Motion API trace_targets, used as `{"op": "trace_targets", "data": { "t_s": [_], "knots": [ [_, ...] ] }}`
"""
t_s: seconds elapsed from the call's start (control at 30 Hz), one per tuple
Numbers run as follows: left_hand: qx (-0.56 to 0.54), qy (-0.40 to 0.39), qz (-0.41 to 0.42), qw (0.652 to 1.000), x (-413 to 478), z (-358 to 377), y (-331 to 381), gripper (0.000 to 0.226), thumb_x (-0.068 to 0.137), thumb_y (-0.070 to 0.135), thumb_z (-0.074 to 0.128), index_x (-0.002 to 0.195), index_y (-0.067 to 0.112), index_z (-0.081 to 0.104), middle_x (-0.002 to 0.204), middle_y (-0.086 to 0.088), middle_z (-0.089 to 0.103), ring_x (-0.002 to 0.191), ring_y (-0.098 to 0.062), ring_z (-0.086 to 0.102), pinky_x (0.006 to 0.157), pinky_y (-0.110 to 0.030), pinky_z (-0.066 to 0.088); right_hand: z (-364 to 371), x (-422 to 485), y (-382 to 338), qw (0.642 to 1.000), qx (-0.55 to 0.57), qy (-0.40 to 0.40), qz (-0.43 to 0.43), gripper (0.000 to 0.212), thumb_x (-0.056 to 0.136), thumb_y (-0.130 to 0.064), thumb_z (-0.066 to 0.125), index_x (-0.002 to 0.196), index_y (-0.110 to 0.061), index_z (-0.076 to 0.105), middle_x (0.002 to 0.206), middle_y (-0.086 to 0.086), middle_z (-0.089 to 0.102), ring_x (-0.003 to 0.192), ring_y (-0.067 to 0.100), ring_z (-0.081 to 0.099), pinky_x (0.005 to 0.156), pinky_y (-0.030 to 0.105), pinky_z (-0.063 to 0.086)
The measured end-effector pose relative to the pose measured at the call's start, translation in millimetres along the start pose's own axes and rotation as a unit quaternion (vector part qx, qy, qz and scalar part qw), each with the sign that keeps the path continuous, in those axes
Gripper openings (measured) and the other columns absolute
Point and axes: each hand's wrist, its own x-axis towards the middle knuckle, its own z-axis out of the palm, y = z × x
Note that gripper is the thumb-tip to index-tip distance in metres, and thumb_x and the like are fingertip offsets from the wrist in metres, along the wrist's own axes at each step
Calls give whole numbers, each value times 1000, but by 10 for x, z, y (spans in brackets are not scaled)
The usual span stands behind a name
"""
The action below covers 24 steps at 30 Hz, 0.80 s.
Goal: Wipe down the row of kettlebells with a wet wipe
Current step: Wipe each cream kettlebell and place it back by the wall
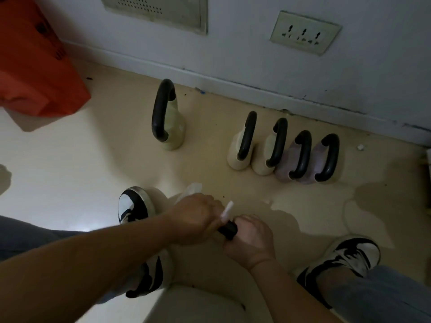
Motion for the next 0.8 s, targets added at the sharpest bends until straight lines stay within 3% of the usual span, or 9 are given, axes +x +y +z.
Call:
{"op": "trace_targets", "data": {
  "t_s": [0.1,0.13,0.23,0.3,0.37,0.5,0.63,0.7,0.8],
  "knots": [
    [-142,58,-176,972,104,-87,-203,59,103,55,17,84,20,61,88,-4,64,86,-25,61,80,-36,48,5,16,34,1000,7,4,-9,10,79,-34,61,81,-27,53,98,0,67,101,25,60,77,32,45],
    [-114,57,-200,971,118,-93,-78,56,104,50,19,83,19,61,87,-6,64,87,-27,61,79,-36,48,12,15,41,1000,6,16,-13,9,78,-34,60,81,-27,55,97,1,68,100,25,61,76,33,44],
    [27,80,-76,994,-13,74,639,42,95,33,31,81,15,66,77,-9,64,72,-29,56,76,-40,45,41,-12,54,999,-17,37,-8,21,92,-39,53,94,-23,67,106,2,70,106,26,62,82,34,45],
    [-16,74,-34,997,-106,78,674,39,96,34,34,81,16,65,75,-6,63,70,-26,54,77,-38,44,44,-31,42,999,-11,47,-1,24,93,-38,52,97,-21,69,107,2,71,107,26,62,86,34,47],
    [-19,61,-24,998,-74,57,338,44,102,37,29,85,18,65,82,-4,65,75,-25,57,78,-35,43,19,-49,6,999,-3,46,0,15,87,-37,56,88,-24,64,101,1,70,104,25,62,81,33,47],
    [-77,104,-198,972,-49,-40,-27,55,103,49,20,96,19,66,96,-5,66,96,-27,61,90,-37,46,-19,-39,-25,1000,-7,14,2,11,79,-32,63,82,-28,53,99,0,68,102,25,62,70,30,40],
    [-46,121,-58,990,-214,119,705,38,101,34,34,100,15,67,94,-5,65,92,-24,56,110,-40,36,-11,-62,-13,999,-19,34,12,34,90,-44,45,98,-21,69,110,4,70,110,27,62,86,32,47],
    [-46,102,-18,994,-201,74,417,40,102,40,30,93,19,63,89,-1,61,88,-22,54,97,-37,42,6,-73,-28,999,-8,38,12,22,90,-41,52,90,-24,65,104,3,70,106,27,62,82,32,47],
    [-56,93,-146,983,-61,-67,-56,45,103,50,22,83,25,52,85,0,55,89,-25,58,80,-37,46,13,-37,-17,999,-4,32,12,9,81,-34,62,83,-26,58,98,1,68,100,26,62,75,31,46]
  ]
}}
